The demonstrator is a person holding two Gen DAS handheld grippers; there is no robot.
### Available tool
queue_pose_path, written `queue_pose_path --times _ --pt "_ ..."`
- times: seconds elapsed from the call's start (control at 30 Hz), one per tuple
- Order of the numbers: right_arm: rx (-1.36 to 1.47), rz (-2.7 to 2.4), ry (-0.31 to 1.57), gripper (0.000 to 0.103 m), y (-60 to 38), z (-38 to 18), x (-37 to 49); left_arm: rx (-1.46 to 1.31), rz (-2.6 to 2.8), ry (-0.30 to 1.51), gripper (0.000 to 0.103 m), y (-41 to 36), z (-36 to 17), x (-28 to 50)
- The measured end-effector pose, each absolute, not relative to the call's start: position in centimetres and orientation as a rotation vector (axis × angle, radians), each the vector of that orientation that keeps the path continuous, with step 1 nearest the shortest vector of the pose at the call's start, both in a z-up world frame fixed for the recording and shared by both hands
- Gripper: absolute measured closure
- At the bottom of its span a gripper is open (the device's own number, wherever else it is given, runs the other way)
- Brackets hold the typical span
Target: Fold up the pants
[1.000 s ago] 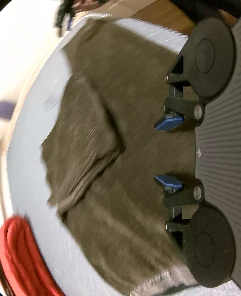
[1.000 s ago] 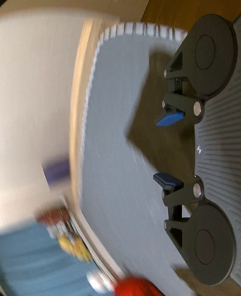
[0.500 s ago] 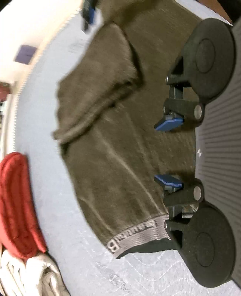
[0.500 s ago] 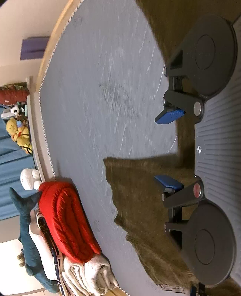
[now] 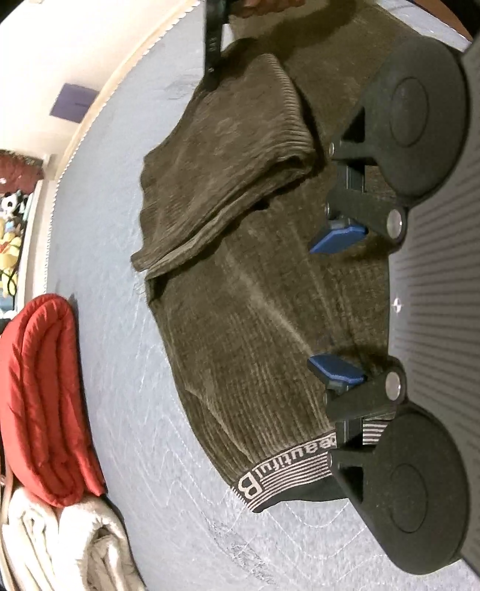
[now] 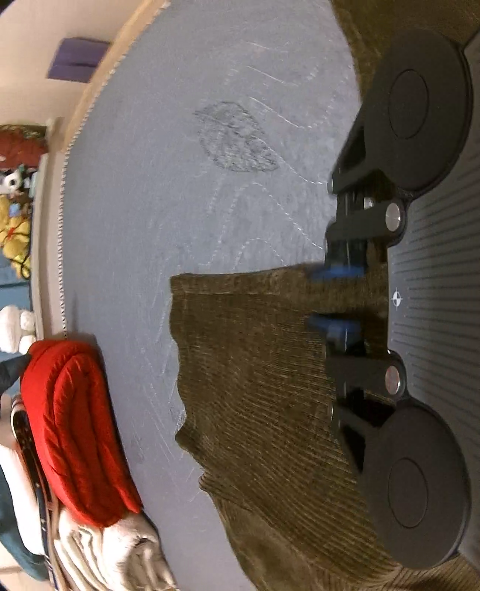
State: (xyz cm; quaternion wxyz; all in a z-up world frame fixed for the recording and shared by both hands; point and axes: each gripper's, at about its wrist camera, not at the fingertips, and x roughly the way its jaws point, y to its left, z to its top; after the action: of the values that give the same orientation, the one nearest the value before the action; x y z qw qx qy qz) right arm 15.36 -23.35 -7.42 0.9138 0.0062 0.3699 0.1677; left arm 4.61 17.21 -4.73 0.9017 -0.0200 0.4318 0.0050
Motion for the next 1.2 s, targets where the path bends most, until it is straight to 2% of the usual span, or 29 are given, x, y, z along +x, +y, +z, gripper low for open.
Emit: queue_pose_path --times 0.13,0.33,0.53,0.63,0.7,0.73,0.77,0.8,1.13,1.2 --pt "0.03 0.404 0.711 0.094 -23.6 -6.0 14.7 -0.07 0.002 0.881 0.037 17.5 -4.2 4.9" --pt "-0.014 0.802 0.496 0.095 -23.2 -1.9 10.2 -0.068 -0.012 0.878 0.037 17.5 -4.0 4.9" --pt "-0.017 1.074 0.608 0.094 -22.7 -2.2 9.1 -0.07 -0.002 0.884 0.036 17.8 -4.2 4.9" --pt "-0.011 1.019 0.652 0.089 -22.4 -3.0 9.9 -0.067 0.0 0.884 0.03 17.6 -4.1 4.8" --pt "0.007 0.973 0.664 0.069 -22.3 -3.2 10.3 -0.062 -0.001 0.881 0.029 17.5 -4.0 4.7" --pt "0.005 0.94 0.664 0.047 -22.1 -3.2 10.4 -0.061 -0.003 0.881 0.028 17.4 -4.0 4.7" --pt "-0.004 0.918 0.66 0.034 -21.8 -3.3 10.3 -0.06 -0.004 0.88 0.028 17.4 -4.0 4.7" --pt "-0.017 0.908 0.66 0.033 -21.6 -3.4 10.2 -0.06 -0.003 0.881 0.028 17.4 -4.0 4.7" --pt "-0.178 0.804 0.647 0.035 -19.9 -5.3 10.0 -0.058 0.0 0.887 0.027 17.4 -4.2 4.9" --pt "-0.18 0.791 0.658 0.042 -20.0 -5.6 10.2 -0.057 0.0 0.888 0.026 17.4 -4.2 5.0"
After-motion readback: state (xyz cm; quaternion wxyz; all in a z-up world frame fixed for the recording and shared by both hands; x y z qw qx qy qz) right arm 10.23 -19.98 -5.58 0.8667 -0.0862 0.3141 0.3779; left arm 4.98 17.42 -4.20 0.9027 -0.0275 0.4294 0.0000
